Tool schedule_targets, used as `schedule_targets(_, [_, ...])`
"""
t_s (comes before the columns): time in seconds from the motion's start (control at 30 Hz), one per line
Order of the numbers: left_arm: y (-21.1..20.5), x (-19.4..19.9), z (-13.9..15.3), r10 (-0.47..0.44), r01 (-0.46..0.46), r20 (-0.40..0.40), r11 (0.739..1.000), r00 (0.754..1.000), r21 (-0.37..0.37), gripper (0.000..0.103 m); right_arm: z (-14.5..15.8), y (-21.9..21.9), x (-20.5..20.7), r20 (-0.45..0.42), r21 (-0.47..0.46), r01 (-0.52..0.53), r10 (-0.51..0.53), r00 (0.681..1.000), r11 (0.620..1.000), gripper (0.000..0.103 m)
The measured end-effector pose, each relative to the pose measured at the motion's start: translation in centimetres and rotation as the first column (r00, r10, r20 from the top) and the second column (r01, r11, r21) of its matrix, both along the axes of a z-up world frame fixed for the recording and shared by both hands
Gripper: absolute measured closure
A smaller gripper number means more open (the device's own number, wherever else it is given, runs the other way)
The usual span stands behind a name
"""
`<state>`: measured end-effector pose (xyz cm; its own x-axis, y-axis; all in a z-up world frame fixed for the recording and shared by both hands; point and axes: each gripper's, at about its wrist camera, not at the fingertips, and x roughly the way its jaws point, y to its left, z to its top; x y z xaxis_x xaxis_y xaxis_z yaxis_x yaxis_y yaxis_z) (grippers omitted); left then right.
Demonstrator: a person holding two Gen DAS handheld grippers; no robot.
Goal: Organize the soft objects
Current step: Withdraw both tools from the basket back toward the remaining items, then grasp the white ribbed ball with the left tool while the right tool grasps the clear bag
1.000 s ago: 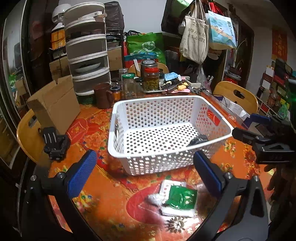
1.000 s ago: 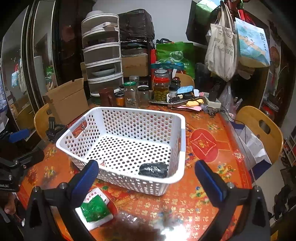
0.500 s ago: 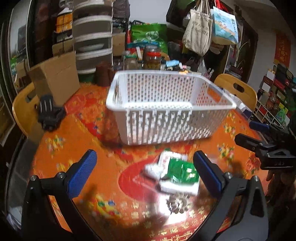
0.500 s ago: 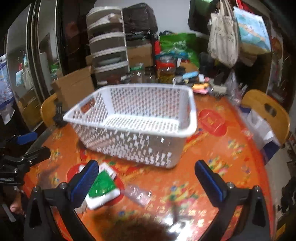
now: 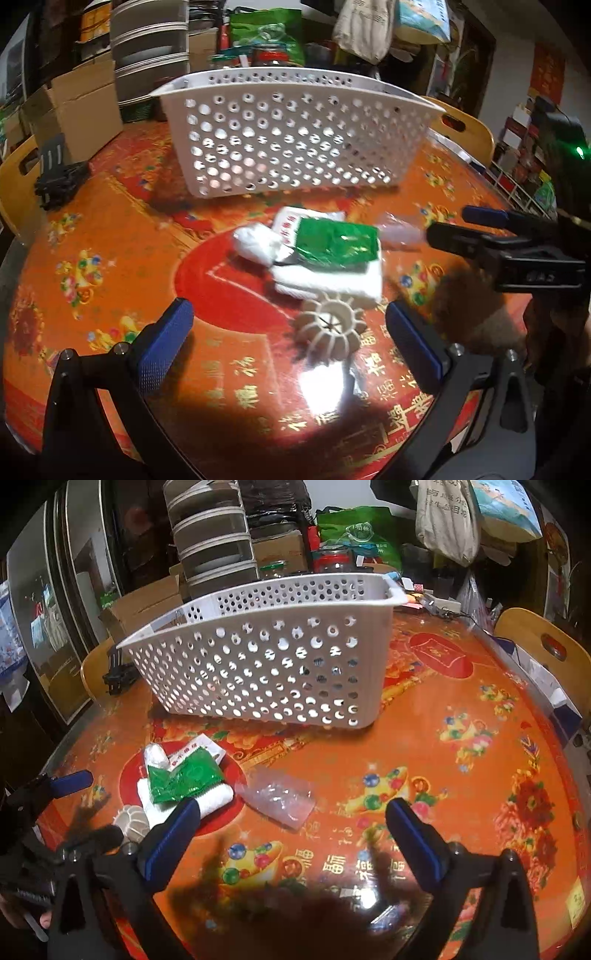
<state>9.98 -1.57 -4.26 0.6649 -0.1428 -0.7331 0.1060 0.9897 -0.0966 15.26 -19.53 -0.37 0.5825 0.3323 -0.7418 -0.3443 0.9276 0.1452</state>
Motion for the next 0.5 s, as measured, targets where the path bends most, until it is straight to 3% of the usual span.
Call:
schedule_targets(0.2, [-0.1, 0.4, -0.6, -0.008, 0.008, -0.011, 1.0, 1.0, 0.002, 0.006, -1.4, 1.7, 0.8, -0.028, -0.062, -0.022, 0.02, 0.999, 0.998, 0.021])
schedule_targets(0.5, [0.8, 0.5, -0.7, -0.015, 0.015, -0.008, 1.0, 1.0, -0.019, 0.02, -2.6, 3.3, 2.2, -0.063, -0.085, -0.038, 0.032, 0.997, 0.996, 0.025])
